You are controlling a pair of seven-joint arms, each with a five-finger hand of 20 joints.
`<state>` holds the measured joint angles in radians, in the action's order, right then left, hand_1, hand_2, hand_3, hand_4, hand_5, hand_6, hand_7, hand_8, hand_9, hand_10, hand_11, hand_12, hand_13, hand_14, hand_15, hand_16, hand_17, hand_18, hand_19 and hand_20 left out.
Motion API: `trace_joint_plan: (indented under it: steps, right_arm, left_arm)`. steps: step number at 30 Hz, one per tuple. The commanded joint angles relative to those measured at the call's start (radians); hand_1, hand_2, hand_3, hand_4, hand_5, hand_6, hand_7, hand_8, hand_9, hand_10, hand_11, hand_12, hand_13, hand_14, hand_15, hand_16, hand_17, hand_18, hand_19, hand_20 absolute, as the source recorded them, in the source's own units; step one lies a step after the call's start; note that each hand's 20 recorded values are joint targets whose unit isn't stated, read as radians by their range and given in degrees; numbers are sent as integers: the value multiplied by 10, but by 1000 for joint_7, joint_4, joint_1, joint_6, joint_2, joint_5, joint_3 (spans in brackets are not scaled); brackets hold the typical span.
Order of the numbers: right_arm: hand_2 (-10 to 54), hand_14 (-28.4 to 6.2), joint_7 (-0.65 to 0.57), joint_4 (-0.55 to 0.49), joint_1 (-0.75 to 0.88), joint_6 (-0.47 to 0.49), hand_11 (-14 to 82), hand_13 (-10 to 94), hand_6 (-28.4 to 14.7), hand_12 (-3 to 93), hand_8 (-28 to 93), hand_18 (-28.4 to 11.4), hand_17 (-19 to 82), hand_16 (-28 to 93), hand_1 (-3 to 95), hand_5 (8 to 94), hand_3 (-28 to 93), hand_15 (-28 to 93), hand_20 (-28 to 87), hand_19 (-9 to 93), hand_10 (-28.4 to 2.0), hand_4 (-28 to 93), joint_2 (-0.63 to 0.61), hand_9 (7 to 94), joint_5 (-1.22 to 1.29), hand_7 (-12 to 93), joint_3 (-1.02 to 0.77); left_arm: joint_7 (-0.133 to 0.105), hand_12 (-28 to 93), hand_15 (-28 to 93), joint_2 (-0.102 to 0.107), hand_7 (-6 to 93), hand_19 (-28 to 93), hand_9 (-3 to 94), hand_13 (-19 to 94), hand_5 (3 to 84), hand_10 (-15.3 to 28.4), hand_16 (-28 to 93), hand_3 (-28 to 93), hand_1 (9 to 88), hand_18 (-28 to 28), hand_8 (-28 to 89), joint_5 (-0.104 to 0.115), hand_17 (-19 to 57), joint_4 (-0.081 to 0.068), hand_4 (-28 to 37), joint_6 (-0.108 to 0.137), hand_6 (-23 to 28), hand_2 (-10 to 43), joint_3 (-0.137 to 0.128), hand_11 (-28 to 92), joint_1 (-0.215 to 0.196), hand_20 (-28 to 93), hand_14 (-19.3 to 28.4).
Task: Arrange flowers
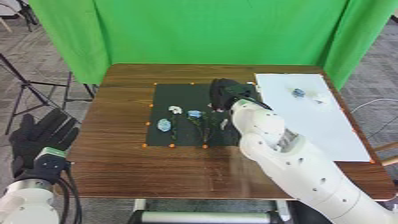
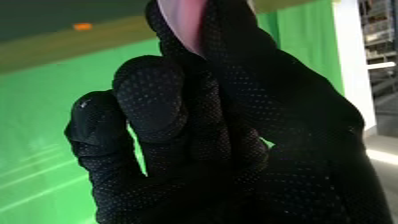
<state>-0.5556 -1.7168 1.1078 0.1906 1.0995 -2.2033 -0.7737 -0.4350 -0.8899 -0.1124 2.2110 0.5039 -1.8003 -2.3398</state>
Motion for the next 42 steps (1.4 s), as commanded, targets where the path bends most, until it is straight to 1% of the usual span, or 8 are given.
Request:
trace_joint_plan:
  steps: [1,6,10,17,19,34,37,42]
  right_arm:
    - [-95,-74,-5,79,-29,-93,126,730,0,433,79,-225,421,404,621,719,685,635,381,911,-88,-283,20,837,-34,417,59]
    - [-95,-81,-21,79,-17,-76,122,718,-7,426,69,-226,414,392,599,703,682,634,376,902,-90,-283,16,824,-31,415,53]
    - [-95,-92,-9,82,-14,-55,113,708,-15,395,43,-227,406,362,568,690,680,636,371,895,-98,-283,16,800,-22,392,40]
    - [-95,-104,-23,73,-10,-53,213,688,-28,233,16,-229,391,289,519,666,691,637,356,884,-134,-283,21,717,-4,347,38]
    - [-95,-104,-33,66,-6,-54,225,687,-30,203,13,-229,390,287,506,660,703,637,355,882,-140,-283,20,705,-6,331,40]
    - [-95,-114,-36,-42,21,-24,189,669,-37,172,-138,-236,379,273,397,621,751,635,344,881,-161,-283,-38,643,18,251,-28]
    - [-95,-119,-30,-59,25,-58,182,659,-40,170,-134,-239,372,271,389,616,749,633,344,878,-165,-283,-76,633,21,241,-84]
    - [-95,-127,-42,-13,-57,-100,177,628,-44,169,-130,-239,348,240,379,616,750,575,314,817,-167,-282,-169,619,52,234,-104]
  left_arm:
    - [10,97,534,3,209,420,401,298,459,148,-99,718,280,152,-120,4,-45,-4,-283,4,80,125,11,288,8,132,167]
    - [-4,98,535,7,212,419,400,297,461,148,-98,718,280,152,-121,0,-45,9,-283,2,73,124,-10,288,-12,131,166]
    - [-24,99,534,8,213,420,400,296,461,147,-99,717,282,152,-123,16,-45,5,-283,3,73,124,-5,288,-12,131,166]
    - [-6,99,532,9,214,420,401,294,462,146,-99,718,284,151,-123,5,-44,-2,-283,9,72,121,3,289,7,130,164]
    - [-19,98,532,17,216,420,401,284,462,146,-99,720,286,151,-123,6,-45,2,-283,48,72,118,15,290,17,130,158]
    - [-13,95,516,13,218,415,385,213,459,145,-103,725,289,140,-127,7,-54,-5,-283,3,74,102,1,295,14,130,142]
    - [-19,95,516,12,216,414,385,216,458,145,-102,725,286,140,-126,7,-54,-2,-283,0,75,104,-6,295,5,130,144]
    - [-63,96,518,23,216,413,385,225,459,145,-100,727,282,141,-125,34,-54,7,-283,14,76,106,-15,296,-21,131,147]
